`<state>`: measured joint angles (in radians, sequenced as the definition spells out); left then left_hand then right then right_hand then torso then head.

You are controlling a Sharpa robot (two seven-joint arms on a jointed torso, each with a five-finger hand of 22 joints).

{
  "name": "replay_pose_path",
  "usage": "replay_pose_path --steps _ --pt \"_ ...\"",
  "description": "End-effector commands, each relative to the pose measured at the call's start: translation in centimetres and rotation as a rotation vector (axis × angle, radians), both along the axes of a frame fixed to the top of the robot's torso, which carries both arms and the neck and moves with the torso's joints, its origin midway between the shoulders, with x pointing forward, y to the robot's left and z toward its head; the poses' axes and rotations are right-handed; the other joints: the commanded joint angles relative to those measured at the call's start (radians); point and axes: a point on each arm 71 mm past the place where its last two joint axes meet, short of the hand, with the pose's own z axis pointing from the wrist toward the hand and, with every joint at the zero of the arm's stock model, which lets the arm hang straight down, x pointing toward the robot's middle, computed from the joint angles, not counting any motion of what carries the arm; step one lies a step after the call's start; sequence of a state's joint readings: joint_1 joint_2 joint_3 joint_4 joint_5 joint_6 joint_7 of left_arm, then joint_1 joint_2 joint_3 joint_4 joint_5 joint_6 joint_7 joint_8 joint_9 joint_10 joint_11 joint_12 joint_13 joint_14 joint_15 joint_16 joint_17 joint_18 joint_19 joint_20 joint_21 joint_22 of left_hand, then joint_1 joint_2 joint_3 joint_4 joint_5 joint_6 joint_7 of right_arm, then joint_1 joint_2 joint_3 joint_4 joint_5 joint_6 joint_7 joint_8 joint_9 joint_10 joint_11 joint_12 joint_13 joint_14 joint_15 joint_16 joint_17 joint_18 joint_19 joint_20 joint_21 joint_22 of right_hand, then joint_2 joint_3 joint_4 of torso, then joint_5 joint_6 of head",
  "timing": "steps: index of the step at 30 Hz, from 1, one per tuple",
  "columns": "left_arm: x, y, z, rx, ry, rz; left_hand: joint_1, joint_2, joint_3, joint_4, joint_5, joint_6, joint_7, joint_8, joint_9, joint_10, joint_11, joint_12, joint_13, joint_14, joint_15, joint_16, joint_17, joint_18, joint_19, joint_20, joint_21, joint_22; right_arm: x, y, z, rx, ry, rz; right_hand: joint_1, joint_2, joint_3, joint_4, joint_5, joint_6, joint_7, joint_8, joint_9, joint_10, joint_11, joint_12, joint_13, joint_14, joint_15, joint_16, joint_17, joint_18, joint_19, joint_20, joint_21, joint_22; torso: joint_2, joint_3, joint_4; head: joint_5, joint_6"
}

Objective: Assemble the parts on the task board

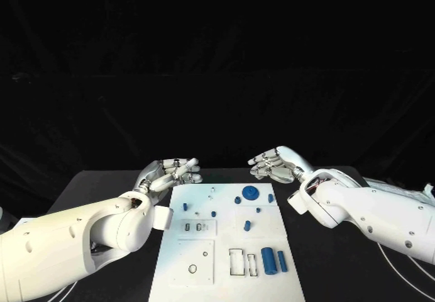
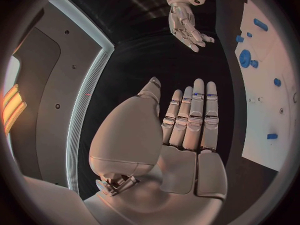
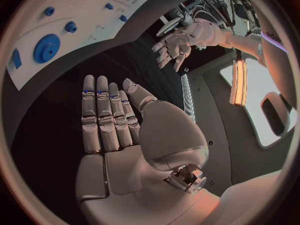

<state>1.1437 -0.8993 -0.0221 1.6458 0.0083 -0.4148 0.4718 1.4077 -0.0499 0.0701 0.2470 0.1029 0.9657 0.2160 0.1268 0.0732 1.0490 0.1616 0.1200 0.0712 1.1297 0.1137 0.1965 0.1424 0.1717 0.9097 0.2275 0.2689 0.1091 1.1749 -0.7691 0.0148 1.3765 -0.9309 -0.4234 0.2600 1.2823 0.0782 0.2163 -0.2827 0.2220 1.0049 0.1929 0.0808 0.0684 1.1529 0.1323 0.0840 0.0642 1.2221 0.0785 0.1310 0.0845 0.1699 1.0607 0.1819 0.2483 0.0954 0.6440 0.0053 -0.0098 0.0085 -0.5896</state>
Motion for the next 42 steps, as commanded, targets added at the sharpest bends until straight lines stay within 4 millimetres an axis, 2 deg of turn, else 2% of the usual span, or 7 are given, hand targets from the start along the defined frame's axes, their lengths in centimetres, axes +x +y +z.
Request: replay_pose_path --steps 1,5,10,20,27,35,42 --pt "-0.6 -0.6 0.5 -0.061 0.035 -0.053 0.012 0.020 -0.002 -0.023 -0.004 0.055 -0.018 -0.003 -0.001 0.079 -0.024 -0.005 0.004 0.099 -0.032 0.021 0.039 0.014 0.118 -0.033 0.042 0.008 0.0 0.7 -0.1 -0.287 -0.080 0.039 0.008 -0.042 0.027 -0.002 -0.008 0.069 -0.023 -0.004 0.003 0.095 -0.035 -0.009 0.004 0.154 -0.051 0.040 0.033 0.014 0.139 -0.061 0.085 0.033 0.041 0.0021 0.0054 -0.009 0.009" --pt "-1.4 -0.9 1.3 -0.088 0.040 -0.075 0.013 0.020 -0.002 -0.024 -0.004 0.056 -0.018 -0.005 -0.002 0.080 -0.024 -0.007 0.004 0.098 -0.032 0.019 0.041 0.013 0.120 -0.033 0.042 0.007 0.2 1.3 0.6 -0.439 -0.132 0.043 0.005 -0.058 0.024 0.003 -0.012 0.083 -0.036 -0.008 0.002 0.112 -0.048 -0.017 0.003 0.221 -0.072 0.066 0.059 0.013 0.188 -0.083 0.133 0.056 0.066 0.0038 0.0101 -0.015 0.016" --pt "-2.3 -1.4 2.2 -0.107 0.037 -0.102 0.014 0.020 -0.003 -0.027 -0.004 0.054 -0.017 -0.013 -0.003 0.077 -0.021 -0.019 0.001 0.086 -0.029 0.006 0.045 0.011 0.115 -0.032 0.037 0.003 0.2 2.2 1.3 -0.571 -0.175 0.046 -0.013 -0.075 0.022 0.016 -0.019 0.085 -0.047 -0.015 0.000 0.099 -0.056 -0.024 -0.001 0.281 -0.086 0.102 0.093 0.012 0.230 -0.099 0.181 0.081 0.092 0.0066 0.0176 -0.021 0.027" --pt "-3.1 -1.8 3.5 -0.120 0.023 -0.130 0.012 0.019 -0.005 -0.029 -0.004 0.051 -0.014 -0.019 -0.004 0.072 -0.019 -0.028 0.000 0.082 -0.026 -0.001 0.049 0.011 0.113 -0.031 0.033 0.000 0.4 3.7 1.6 -0.709 -0.200 0.061 -0.028 -0.099 0.042 0.038 -0.038 0.076 -0.051 -0.017 -0.001 0.059 -0.056 -0.023 -0.001 0.288 -0.092 0.185 0.166 0.010 0.254 -0.107 0.238 0.111 0.126 0.0113 0.0258 -0.026 0.039" --pt "-3.2 -1.7 3.8 -0.118 0.019 -0.131 0.012 0.019 -0.006 -0.030 -0.004 0.050 -0.013 -0.021 -0.005 0.071 -0.018 -0.030 -0.001 0.081 -0.026 -0.003 0.050 0.011 0.112 -0.030 0.032 -0.001 0.5 4.3 1.4 -0.743 -0.191 0.077 -0.031 -0.110 0.058 0.053 -0.043 0.073 -0.053 -0.017 -0.001 0.048 -0.056 -0.023 -0.001 0.286 -0.094 0.230 0.205 0.010 0.256 -0.109 0.265 0.127 0.140 0.0129 0.0343 -0.031 0.041" --pt "-3.2 -1.6 4.0 -0.117 0.018 -0.129 0.011 0.018 -0.007 -0.031 -0.004 0.048 -0.011 -0.026 -0.005 0.068 -0.016 -0.035 -0.002 0.080 -0.024 -0.007 0.052 0.011 0.111 -0.029 0.030 -0.003 0.5 4.7 1.2 -0.765 -0.182 0.092 -0.030 -0.114 0.069 0.062 -0.045 0.075 -0.054 -0.016 -0.001 0.044 -0.056 -0.023 -0.001 0.285 -0.095 0.251 0.224 0.010 0.256 -0.109 0.279 0.135 0.150 0.0127 0.0437 -0.039 0.042" --pt "-3.1 -1.5 4.0 -0.115 0.017 -0.126 0.011 0.018 -0.007 -0.032 -0.004 0.047 -0.010 -0.027 -0.005 0.066 -0.015 -0.037 -0.002 0.080 -0.024 -0.008 0.053 0.011 0.111 -0.028 0.029 -0.004 0.6 4.9 1.1 -0.774 -0.182 0.098 -0.031 -0.117 0.082 0.074 -0.047 0.077 -0.055 -0.016 0.000 0.046 -0.058 -0.022 -0.001 0.284 -0.096 0.274 0.245 0.010 0.255 -0.110 0.296 0.145 0.158 0.0146 0.0459 -0.042 0.046"
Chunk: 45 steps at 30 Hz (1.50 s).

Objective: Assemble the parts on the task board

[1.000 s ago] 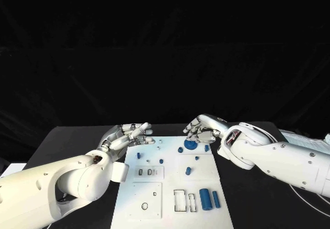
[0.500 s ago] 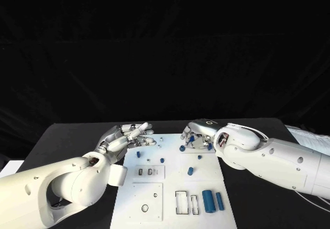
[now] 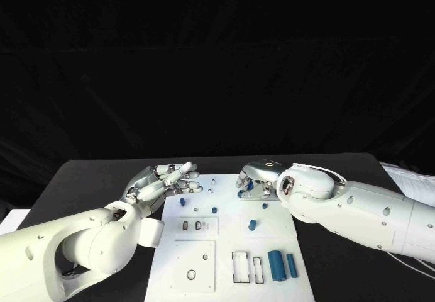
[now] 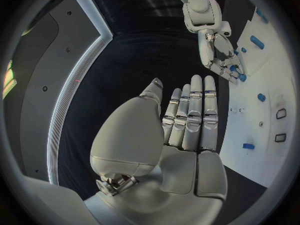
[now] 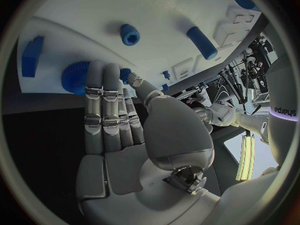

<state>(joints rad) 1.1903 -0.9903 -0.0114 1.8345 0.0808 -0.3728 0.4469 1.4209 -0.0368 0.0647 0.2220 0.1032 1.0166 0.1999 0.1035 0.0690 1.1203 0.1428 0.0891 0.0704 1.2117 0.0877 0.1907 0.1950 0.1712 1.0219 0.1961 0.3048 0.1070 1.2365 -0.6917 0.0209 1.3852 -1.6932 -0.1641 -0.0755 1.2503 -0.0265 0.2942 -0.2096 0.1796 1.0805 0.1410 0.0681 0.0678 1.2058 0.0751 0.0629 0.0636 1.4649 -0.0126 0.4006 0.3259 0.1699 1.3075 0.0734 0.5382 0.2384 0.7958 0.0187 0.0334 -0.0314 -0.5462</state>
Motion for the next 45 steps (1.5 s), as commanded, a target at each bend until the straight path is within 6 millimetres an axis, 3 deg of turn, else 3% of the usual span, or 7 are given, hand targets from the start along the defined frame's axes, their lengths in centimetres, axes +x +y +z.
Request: replay_pose_path --steps 1,8,23,24,25,29,45 --pt "-0.1 -0.2 0.2 -0.013 -0.004 -0.018 -0.002 0.005 -0.002 -0.006 -0.005 -0.004 0.006 -0.004 -0.001 -0.005 0.003 -0.006 -0.001 -0.002 0.002 -0.002 0.001 0.011 -0.001 0.003 -0.007 -0.001 0.0 0.1 -0.2 -0.043 0.006 0.003 0.001 -0.012 0.006 0.003 -0.004 0.002 -0.003 -0.003 0.000 -0.007 0.000 -0.001 0.000 0.041 -0.005 0.007 0.006 0.010 0.008 -0.001 0.008 0.003 0.007 0.0016 0.0035 -0.002 0.004" --pt "0.0 -0.1 0.3 -0.012 -0.003 -0.018 -0.002 0.004 -0.002 -0.007 -0.005 -0.005 0.007 -0.005 -0.001 -0.006 0.004 -0.008 -0.001 -0.002 0.002 -0.003 0.002 0.011 -0.001 0.003 -0.007 -0.002 0.2 0.3 -0.3 -0.054 0.013 0.003 0.004 -0.010 0.026 0.016 -0.009 0.011 -0.006 -0.001 0.002 -0.001 -0.003 0.000 0.000 0.040 -0.007 0.030 0.027 0.011 0.007 -0.002 0.025 0.013 0.013 0.0029 0.0074 -0.005 0.004" --pt "0.0 0.0 0.2 -0.009 0.001 -0.017 -0.002 0.005 -0.002 -0.008 -0.004 -0.007 0.008 -0.007 -0.001 -0.008 0.005 -0.011 -0.002 -0.002 0.003 -0.005 0.003 0.011 -0.002 0.004 -0.008 -0.003 0.1 0.5 0.1 -0.016 -0.041 0.008 0.023 0.019 0.151 0.081 -0.118 0.087 -0.026 0.013 0.014 0.078 -0.024 0.004 0.004 0.046 -0.026 0.194 0.136 0.011 0.029 -0.015 0.127 0.077 0.021 0.0042 0.0125 -0.008 0.007" --pt "0.0 0.0 0.2 -0.008 0.001 -0.017 -0.002 0.005 -0.002 -0.008 -0.004 -0.008 0.009 -0.009 -0.001 -0.009 0.006 -0.012 -0.002 -0.002 0.004 -0.006 0.004 0.011 -0.002 0.004 -0.008 -0.003 0.1 0.5 0.3 0.001 -0.058 0.009 0.023 0.016 0.163 0.089 -0.120 0.093 -0.028 0.014 0.016 0.086 -0.026 0.004 0.005 0.045 -0.027 0.218 0.152 0.008 0.033 -0.016 0.151 0.100 0.022 0.0043 0.0130 -0.008 0.008" --pt "0.1 0.0 0.2 -0.008 0.002 -0.016 -0.002 0.005 -0.002 -0.008 -0.004 -0.008 0.009 -0.009 -0.001 -0.009 0.006 -0.012 -0.002 -0.002 0.004 -0.006 0.004 0.011 -0.002 0.004 -0.008 -0.003 0.0 0.5 0.6 0.026 -0.079 0.009 0.023 -0.002 0.184 0.101 -0.120 0.097 -0.028 0.011 0.019 0.092 -0.028 0.000 0.004 0.038 -0.029 0.268 0.192 0.002 0.035 -0.017 0.197 0.149 0.023 0.0044 0.0136 -0.009 0.010" --pt "0.1 0.1 0.2 -0.006 0.003 -0.013 -0.002 0.006 -0.002 -0.009 -0.004 -0.009 0.010 -0.010 -0.002 -0.010 0.007 -0.014 -0.002 -0.002 0.004 -0.006 0.005 0.011 -0.002 0.005 -0.009 -0.003 -0.2 0.6 1.2 0.083 -0.117 0.003 0.022 -0.022 0.210 0.122 -0.123 0.097 -0.024 0.005 0.022 0.089 -0.026 -0.001 0.003 0.027 -0.025 0.312 0.231 0.000 0.025 -0.017 0.238 0.190 0.024 0.0039 0.0144 -0.008 0.015" --pt "0.4 0.4 0.1 -0.004 0.002 -0.007 -0.001 0.006 -0.002 -0.010 -0.004 -0.010 0.011 -0.011 -0.002 -0.011 0.007 -0.015 -0.002 -0.002 0.004 -0.007 0.006 0.011 -0.002 0.005 -0.009 -0.004 0.8 2.5 1.8 0.142 -0.164 -0.022 0.023 -0.043 0.236 0.148 -0.124 0.088 -0.018 -0.002 0.023 0.071 -0.021 -0.002 0.001 0.014 -0.020 0.343 0.256 -0.001 0.007 -0.013 0.271 0.218 0.033 0.0044 0.0252 -0.009 0.028"
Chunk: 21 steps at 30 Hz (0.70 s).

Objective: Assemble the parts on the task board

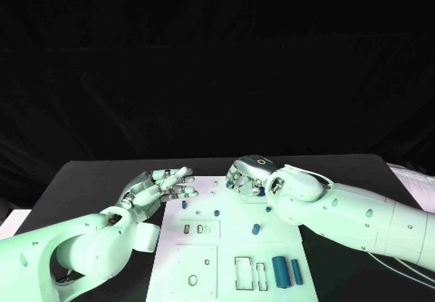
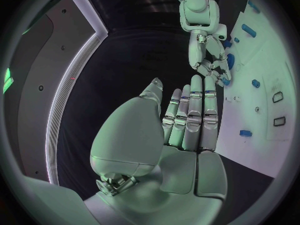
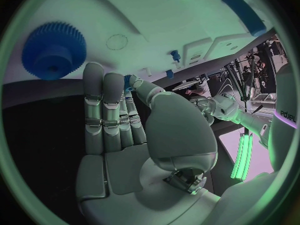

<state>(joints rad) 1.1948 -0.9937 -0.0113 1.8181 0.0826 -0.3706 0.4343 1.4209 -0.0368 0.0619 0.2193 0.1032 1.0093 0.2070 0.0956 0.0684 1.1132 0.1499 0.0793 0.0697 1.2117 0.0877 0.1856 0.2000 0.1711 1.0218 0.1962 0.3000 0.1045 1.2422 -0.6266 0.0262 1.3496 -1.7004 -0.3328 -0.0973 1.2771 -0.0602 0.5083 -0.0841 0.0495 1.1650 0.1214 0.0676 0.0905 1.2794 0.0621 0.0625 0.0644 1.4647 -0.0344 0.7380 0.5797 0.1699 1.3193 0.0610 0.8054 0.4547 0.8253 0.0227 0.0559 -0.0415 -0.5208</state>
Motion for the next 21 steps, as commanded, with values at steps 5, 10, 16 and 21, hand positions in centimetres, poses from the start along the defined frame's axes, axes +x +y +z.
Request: replay_pose_path --steps 5,10,16,21 --pt "0.0 -0.3 0.2 -0.015 -0.005 -0.024 -0.001 0.006 0.001 -0.007 -0.004 -0.002 0.003 -0.003 -0.001 -0.004 0.000 -0.005 -0.001 -0.002 0.004 -0.002 0.001 0.012 -0.002 0.005 -0.004 -0.001 0.6 1.6 0.1 0.027 -0.025 0.000 -0.007 -0.021 0.026 0.033 0.007 -0.002 0.004 -0.003 0.000 -0.009 -0.005 -0.002 0.000 0.012 0.004 0.022 0.019 -0.002 -0.009 0.002 0.016 0.014 0.009 0.0005 0.0076 -0.001 0.004" --pt "0.0 -0.4 0.2 -0.016 -0.005 -0.027 0.000 0.006 0.001 -0.008 -0.004 -0.003 0.004 -0.004 -0.001 -0.005 0.001 -0.006 -0.001 -0.002 0.005 -0.003 0.002 0.012 -0.002 0.005 -0.005 -0.002 0.9 2.4 0.0 0.029 -0.026 0.004 -0.007 -0.025 0.027 0.035 0.009 -0.004 0.005 -0.004 0.000 -0.012 -0.004 -0.002 0.000 0.012 0.004 0.031 0.028 -0.002 -0.010 0.003 0.022 0.019 0.015 -0.0006 0.0135 -0.004 0.006" --pt "0.1 -0.4 0.1 -0.016 -0.005 -0.026 0.000 0.006 0.001 -0.008 -0.004 -0.003 0.004 -0.004 -0.001 -0.005 0.001 -0.006 -0.001 -0.002 0.005 -0.003 0.002 0.012 -0.002 0.005 -0.005 -0.002 1.2 2.9 -0.1 0.030 -0.028 0.003 -0.007 -0.026 0.028 0.037 0.010 -0.006 0.006 -0.004 0.000 -0.013 -0.004 -0.002 0.000 0.013 0.004 0.038 0.035 -0.003 -0.011 0.003 0.026 0.023 0.017 -0.0019 0.0154 -0.003 0.005" --pt "0.1 -0.4 0.1 -0.015 -0.004 -0.026 0.000 0.006 0.001 -0.008 -0.004 -0.003 0.004 -0.004 -0.001 -0.005 0.001 -0.006 -0.001 -0.002 0.005 -0.003 0.002 0.012 -0.002 0.005 -0.005 -0.002 1.3 3.2 -0.1 0.029 -0.031 0.000 -0.006 -0.028 0.030 0.039 0.011 -0.006 0.006 -0.003 0.000 -0.014 -0.003 -0.001 0.000 0.013 0.005 0.044 0.041 -0.003 -0.011 0.003 0.030 0.028 0.019 -0.0009 0.0157 -0.003 0.005"
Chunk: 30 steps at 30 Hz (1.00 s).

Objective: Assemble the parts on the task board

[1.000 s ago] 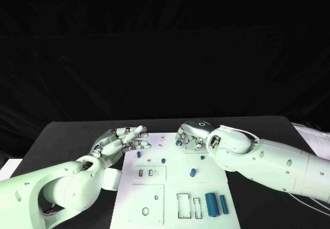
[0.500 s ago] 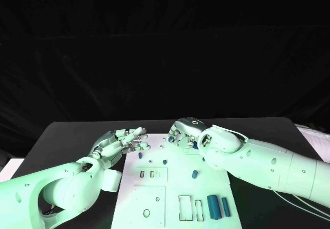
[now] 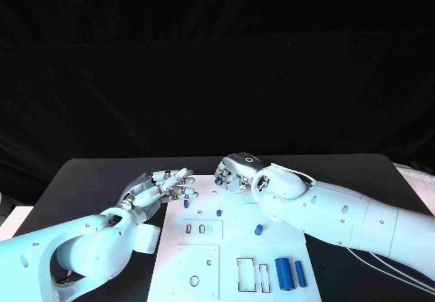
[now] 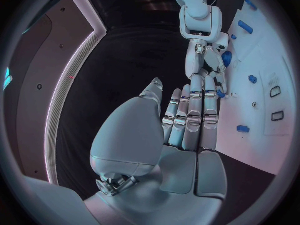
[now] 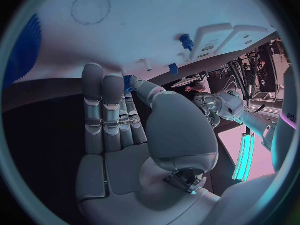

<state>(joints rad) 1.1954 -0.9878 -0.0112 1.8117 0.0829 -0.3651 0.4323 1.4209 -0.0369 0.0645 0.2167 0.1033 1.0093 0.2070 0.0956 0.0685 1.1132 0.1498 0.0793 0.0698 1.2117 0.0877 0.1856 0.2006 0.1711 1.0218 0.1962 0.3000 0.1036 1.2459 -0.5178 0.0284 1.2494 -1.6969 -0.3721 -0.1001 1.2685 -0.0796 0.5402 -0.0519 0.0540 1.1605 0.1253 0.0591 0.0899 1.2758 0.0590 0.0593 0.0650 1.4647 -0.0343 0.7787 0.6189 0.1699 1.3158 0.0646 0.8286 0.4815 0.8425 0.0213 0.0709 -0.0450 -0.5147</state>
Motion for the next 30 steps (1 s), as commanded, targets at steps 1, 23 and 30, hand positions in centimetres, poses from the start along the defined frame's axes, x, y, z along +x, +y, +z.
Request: replay_pose_path --steps 1,23,30 --pt "-0.04 -0.23 0.16 -0.014 -0.005 -0.021 0.000 0.006 -0.002 -0.006 -0.004 -0.003 0.004 -0.004 -0.001 -0.005 0.001 -0.006 -0.001 -0.002 0.005 -0.003 0.001 0.012 -0.002 0.005 -0.005 -0.001 -0.06 0.32 -0.17 -0.005 -0.003 -0.001 0.002 -0.008 -0.002 0.007 0.006 -0.002 0.002 0.005 0.001 -0.010 0.000 0.002 0.000 0.013 0.005 0.003 0.001 -0.003 -0.008 0.000 0.007 0.001 0.002 0.0005 0.0010 0.000 -0.001" --pt "-0.06 -0.18 0.19 -0.013 -0.003 -0.024 0.001 0.007 -0.002 -0.007 -0.004 -0.003 0.003 -0.006 -0.001 -0.005 0.001 -0.008 -0.001 -0.003 0.005 -0.004 0.002 0.012 -0.002 0.005 -0.005 -0.002 0.48 0.31 -0.75 -0.061 0.035 -0.053 -0.030 -0.079 -0.039 0.048 -0.002 -0.118 0.035 -0.001 -0.024 -0.142 0.032 -0.001 -0.005 -0.036 0.034 -0.064 -0.070 0.008 -0.071 0.020 -0.045 -0.079 0.007 0.0001 0.0028 0.000 -0.001" --pt "-0.01 -0.09 0.17 -0.011 0.000 -0.022 0.001 0.007 -0.002 -0.007 -0.004 -0.003 0.004 -0.006 -0.001 -0.006 0.001 -0.008 -0.001 -0.003 0.005 -0.005 0.002 0.012 -0.002 0.006 -0.005 -0.002 0.29 0.07 -0.20 -0.005 -0.009 -0.058 0.038 -0.083 -0.197 0.118 0.001 -0.218 0.052 0.005 -0.023 -0.265 0.055 0.010 -0.001 -0.056 0.052 -0.100 -0.093 0.014 -0.102 0.043 -0.065 -0.092 0.008 0.0016 0.0033 0.001 0.001"
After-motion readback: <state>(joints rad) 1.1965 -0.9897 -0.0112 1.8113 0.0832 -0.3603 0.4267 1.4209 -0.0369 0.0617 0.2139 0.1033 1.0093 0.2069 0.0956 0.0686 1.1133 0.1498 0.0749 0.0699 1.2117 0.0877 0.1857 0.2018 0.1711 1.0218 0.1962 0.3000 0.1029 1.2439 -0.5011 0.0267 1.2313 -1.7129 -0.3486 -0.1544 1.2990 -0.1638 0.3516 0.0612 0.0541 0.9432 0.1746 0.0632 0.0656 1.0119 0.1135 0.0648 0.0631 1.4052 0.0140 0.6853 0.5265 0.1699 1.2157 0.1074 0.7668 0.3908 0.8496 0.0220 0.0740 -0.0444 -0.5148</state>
